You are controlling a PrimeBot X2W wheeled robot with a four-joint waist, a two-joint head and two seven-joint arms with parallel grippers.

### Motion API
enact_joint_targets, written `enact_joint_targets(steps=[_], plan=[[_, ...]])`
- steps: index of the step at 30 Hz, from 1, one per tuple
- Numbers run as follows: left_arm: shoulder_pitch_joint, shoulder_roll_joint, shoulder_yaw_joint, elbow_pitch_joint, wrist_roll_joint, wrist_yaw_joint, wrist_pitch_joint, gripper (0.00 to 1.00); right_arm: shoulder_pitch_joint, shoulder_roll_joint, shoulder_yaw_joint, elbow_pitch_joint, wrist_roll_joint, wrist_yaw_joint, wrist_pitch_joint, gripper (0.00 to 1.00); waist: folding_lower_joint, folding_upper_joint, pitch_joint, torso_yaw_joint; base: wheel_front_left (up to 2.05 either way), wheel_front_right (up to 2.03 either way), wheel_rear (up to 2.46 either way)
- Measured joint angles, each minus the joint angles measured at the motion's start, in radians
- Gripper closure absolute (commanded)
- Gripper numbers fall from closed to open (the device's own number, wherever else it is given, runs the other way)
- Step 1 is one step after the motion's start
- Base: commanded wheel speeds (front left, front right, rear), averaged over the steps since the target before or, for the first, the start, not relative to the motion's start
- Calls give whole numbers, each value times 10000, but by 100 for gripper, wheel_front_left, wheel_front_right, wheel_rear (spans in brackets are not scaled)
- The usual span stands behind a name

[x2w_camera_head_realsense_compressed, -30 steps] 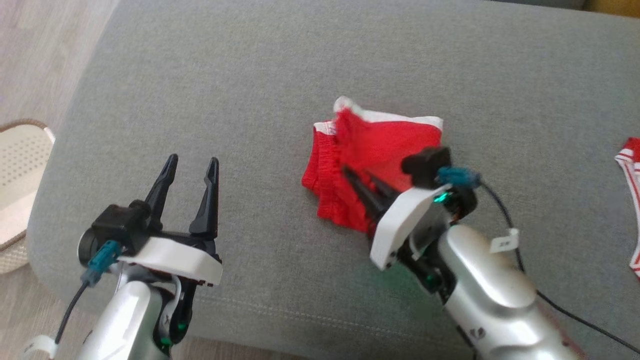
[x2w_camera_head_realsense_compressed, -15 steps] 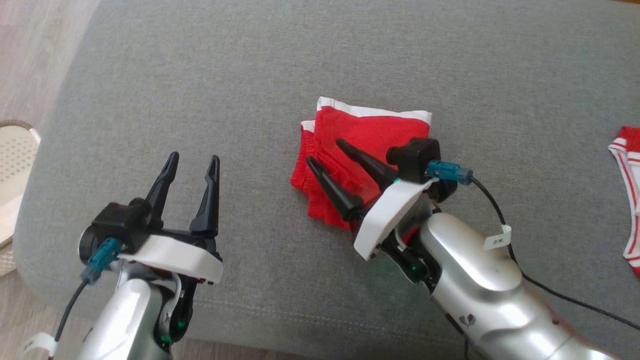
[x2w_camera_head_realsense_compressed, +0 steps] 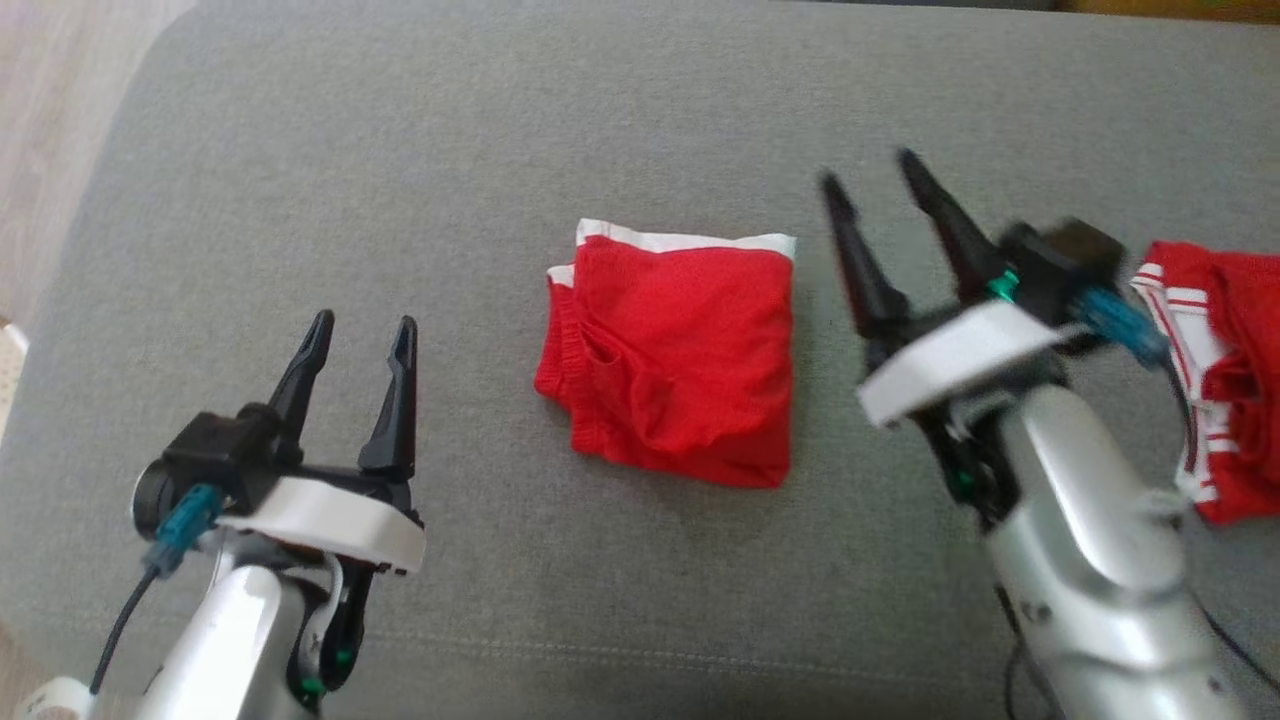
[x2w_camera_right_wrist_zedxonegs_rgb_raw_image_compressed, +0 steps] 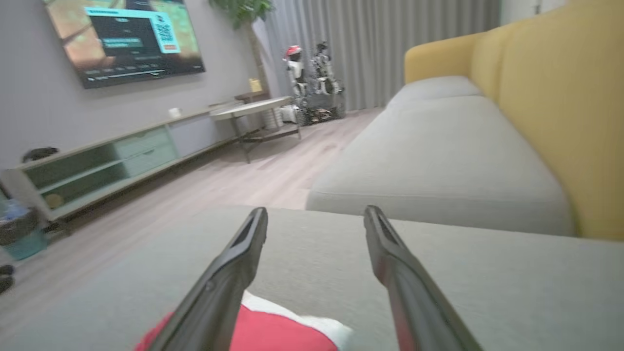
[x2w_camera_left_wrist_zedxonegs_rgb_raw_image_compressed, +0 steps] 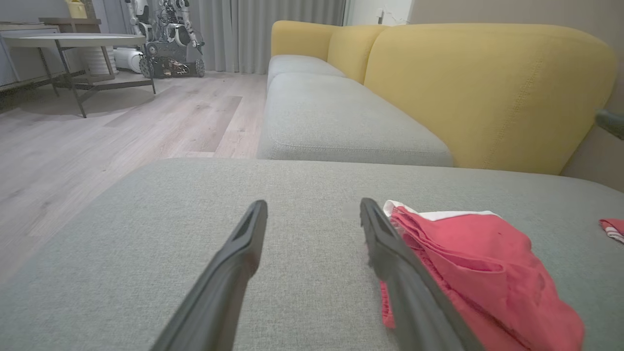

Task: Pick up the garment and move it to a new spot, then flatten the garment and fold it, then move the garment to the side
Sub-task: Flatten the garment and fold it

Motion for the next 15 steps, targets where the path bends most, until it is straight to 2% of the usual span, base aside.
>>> enact_joint_targets(steps=[8, 15], plan=[[255, 226, 44, -268, 8, 171, 236, 0, 2336, 94, -2531, -2150, -1379, 0, 988, 0, 0, 0, -249, -434, 0, 0, 0], [395, 374, 56, -393, 6, 236, 349, 0, 3534, 188, -3239, -3572, -1578, 0, 1586, 0, 0, 0, -273, -609, 0, 0, 0]])
